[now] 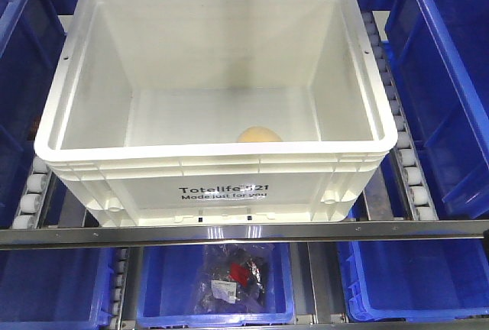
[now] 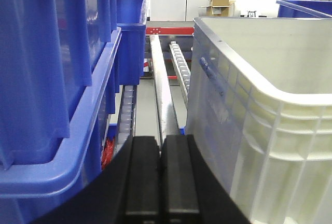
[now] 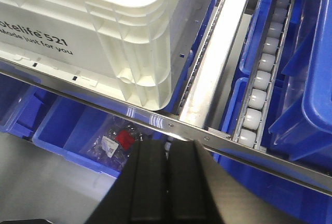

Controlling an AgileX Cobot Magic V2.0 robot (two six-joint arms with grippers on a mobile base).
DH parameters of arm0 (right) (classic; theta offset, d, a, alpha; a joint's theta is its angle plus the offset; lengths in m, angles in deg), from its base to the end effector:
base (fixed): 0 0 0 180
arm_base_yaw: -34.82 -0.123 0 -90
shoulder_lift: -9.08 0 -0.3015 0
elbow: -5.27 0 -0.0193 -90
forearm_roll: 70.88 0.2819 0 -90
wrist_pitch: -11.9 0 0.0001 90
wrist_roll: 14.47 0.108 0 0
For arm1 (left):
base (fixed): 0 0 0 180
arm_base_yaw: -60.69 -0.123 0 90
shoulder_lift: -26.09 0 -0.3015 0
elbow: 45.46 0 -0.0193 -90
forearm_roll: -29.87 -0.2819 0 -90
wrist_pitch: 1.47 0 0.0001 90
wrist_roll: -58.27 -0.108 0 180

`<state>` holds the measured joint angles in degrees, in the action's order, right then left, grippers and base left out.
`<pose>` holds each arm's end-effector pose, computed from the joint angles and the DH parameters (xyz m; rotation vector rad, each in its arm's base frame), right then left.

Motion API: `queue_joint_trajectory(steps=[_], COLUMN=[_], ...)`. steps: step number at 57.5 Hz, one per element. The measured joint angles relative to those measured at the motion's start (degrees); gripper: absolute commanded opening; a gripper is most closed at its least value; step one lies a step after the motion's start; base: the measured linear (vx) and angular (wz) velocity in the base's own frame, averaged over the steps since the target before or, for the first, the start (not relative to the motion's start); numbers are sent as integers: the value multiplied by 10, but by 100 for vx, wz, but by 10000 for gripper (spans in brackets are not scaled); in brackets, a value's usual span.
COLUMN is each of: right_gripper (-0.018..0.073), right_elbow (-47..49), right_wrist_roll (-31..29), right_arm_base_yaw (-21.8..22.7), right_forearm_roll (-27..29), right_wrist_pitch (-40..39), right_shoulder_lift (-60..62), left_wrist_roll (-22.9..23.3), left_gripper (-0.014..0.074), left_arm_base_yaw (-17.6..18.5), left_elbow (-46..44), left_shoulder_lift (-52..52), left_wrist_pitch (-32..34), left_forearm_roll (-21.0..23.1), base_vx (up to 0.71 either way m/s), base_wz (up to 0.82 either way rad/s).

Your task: Place moving items into box and shelve

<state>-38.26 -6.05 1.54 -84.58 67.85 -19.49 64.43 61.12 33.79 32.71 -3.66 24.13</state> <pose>0.0800 0.0271 0.3080 -0.5159 2.1478 0.1099 0.0882 -0.0002 0.2009 -0.0030 1.5367 -0.0089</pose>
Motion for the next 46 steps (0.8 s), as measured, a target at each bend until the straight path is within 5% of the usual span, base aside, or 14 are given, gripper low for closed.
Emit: queue_joint_trajectory(steps=[46], right_gripper=[-15], right_elbow=[-4], right_wrist_roll=[0], right_arm_base_yaw=[1], right_forearm_roll=[-1], right_wrist_pitch=[-2], right_shoulder_lift=[5], left_wrist_roll=[0], left_gripper=[-20], left_arm_base_yaw=[0], left_elbow=[0], left_shoulder_lift=[0], left_wrist_pitch=[0], left_forearm_roll=[0], base_vx=[0], base_wz=[0])
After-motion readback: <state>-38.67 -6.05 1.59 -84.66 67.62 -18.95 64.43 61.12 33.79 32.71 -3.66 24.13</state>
